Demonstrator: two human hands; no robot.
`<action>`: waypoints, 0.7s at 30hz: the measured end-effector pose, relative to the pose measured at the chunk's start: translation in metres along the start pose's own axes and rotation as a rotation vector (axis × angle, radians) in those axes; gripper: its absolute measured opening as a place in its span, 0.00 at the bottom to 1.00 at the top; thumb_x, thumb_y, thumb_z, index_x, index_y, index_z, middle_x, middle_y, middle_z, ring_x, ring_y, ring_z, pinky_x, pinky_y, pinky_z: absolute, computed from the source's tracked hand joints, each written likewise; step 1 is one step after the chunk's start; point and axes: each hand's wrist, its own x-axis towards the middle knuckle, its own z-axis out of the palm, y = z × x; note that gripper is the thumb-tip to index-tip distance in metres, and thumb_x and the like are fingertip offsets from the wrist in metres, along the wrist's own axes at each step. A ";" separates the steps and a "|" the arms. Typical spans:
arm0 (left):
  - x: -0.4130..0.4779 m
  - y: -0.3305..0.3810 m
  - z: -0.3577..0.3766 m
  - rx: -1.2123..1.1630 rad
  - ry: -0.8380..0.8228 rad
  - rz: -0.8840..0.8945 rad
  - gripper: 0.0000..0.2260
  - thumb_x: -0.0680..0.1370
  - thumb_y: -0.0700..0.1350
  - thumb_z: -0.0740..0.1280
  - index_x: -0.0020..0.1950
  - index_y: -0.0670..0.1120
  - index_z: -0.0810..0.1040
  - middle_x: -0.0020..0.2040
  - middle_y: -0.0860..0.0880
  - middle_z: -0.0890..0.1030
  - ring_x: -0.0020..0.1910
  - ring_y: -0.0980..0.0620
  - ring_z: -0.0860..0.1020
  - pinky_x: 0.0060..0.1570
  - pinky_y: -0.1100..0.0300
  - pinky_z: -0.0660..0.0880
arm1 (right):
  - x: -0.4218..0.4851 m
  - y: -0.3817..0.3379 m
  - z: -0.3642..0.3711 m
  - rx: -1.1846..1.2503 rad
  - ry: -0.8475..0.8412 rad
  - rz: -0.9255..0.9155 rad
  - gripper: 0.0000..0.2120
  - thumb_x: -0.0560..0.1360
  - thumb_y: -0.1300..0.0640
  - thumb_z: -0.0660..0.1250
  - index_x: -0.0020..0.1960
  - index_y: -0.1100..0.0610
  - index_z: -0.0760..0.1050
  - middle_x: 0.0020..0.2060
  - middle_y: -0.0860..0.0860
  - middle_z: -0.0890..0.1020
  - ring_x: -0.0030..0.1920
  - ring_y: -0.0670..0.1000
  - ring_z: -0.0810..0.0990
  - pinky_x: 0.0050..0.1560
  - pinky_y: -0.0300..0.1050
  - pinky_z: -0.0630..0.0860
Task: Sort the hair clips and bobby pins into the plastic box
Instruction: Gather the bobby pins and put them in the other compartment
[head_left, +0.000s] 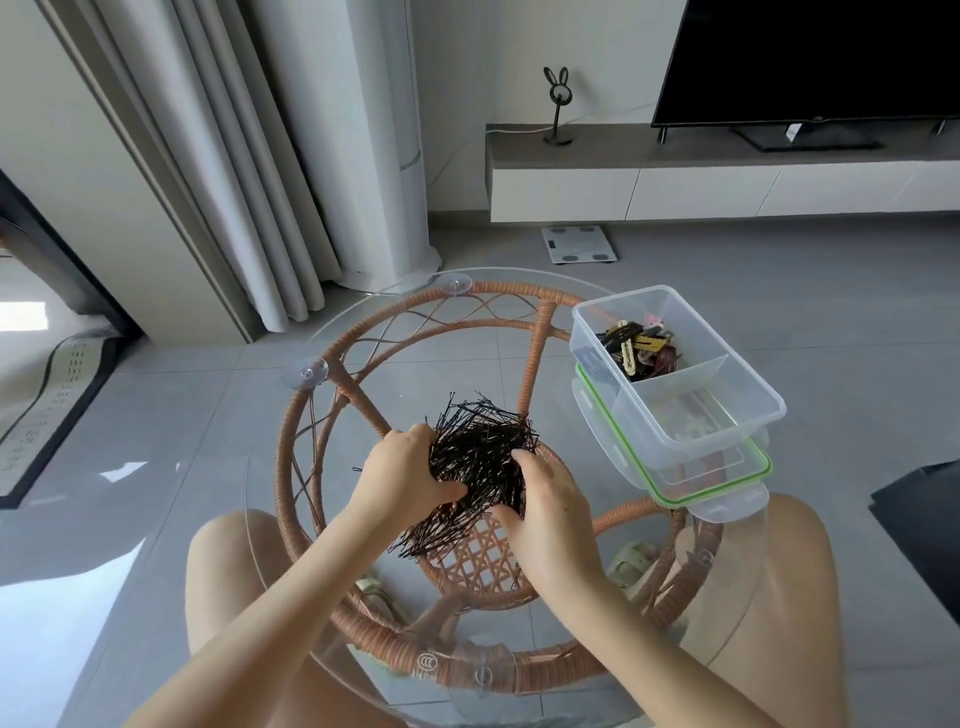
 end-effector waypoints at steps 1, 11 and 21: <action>0.001 -0.001 -0.001 -0.016 -0.001 -0.005 0.29 0.70 0.51 0.72 0.66 0.41 0.69 0.59 0.42 0.77 0.56 0.44 0.77 0.55 0.53 0.76 | 0.000 0.001 -0.001 0.022 0.014 0.001 0.25 0.73 0.60 0.68 0.68 0.58 0.65 0.62 0.54 0.75 0.63 0.52 0.73 0.61 0.40 0.69; 0.004 -0.012 -0.015 -0.332 0.011 -0.079 0.06 0.68 0.37 0.73 0.44 0.41 0.83 0.39 0.45 0.83 0.35 0.49 0.80 0.44 0.56 0.81 | 0.006 0.005 -0.030 0.094 0.093 -0.035 0.06 0.69 0.65 0.70 0.46 0.62 0.82 0.44 0.55 0.84 0.45 0.52 0.81 0.48 0.37 0.75; -0.007 -0.011 -0.048 -0.309 0.110 -0.043 0.03 0.67 0.37 0.72 0.38 0.43 0.84 0.35 0.44 0.85 0.34 0.46 0.81 0.37 0.57 0.79 | 0.023 -0.009 -0.089 0.054 0.089 -0.059 0.05 0.71 0.62 0.70 0.46 0.59 0.82 0.43 0.54 0.85 0.38 0.49 0.81 0.42 0.36 0.75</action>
